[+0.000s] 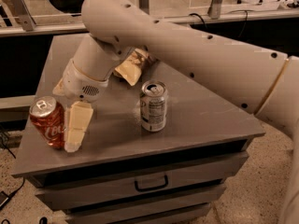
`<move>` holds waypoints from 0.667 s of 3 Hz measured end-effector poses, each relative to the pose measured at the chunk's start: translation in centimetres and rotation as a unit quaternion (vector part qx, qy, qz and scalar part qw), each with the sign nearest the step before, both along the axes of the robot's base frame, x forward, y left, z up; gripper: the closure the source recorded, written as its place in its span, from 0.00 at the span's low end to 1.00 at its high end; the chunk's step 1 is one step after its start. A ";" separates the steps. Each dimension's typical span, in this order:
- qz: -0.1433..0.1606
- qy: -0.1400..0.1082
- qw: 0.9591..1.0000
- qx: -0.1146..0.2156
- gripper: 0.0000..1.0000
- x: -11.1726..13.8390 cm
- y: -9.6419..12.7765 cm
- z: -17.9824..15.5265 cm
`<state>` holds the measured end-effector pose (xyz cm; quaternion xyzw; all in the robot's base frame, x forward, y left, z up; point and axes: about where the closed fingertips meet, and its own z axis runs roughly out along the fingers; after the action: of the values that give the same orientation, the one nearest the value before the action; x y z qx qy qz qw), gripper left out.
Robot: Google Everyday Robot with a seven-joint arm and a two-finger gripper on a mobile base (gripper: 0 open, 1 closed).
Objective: Knock coke can over
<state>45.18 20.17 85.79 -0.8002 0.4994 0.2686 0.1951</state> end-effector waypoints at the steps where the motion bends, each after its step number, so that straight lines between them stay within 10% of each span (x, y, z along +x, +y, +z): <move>1: 0.009 0.013 1.000 0.003 0.00 -0.7 -0.1 -0.2; 2: 0.019 0.018 1.000 0.005 0.20 -1.1 0.0 -0.4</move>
Offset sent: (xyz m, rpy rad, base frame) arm -0.0127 -0.0022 -0.0044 0.0149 0.0483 0.0535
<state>44.11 20.14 85.41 -0.8037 0.4862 0.2893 0.1845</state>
